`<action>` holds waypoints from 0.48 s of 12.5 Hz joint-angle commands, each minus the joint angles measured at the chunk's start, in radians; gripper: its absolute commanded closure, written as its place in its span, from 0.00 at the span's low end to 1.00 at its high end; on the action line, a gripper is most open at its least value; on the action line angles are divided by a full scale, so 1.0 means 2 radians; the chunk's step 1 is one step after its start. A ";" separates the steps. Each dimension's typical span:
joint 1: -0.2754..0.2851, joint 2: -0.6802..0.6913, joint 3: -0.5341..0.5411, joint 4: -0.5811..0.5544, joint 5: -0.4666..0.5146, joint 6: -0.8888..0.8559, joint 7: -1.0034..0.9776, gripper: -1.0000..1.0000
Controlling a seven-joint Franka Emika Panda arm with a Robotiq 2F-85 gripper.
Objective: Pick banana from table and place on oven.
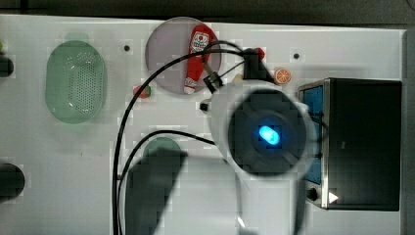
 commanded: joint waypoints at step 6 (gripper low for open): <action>-0.019 0.071 -0.185 0.028 -0.073 -0.006 -0.207 0.73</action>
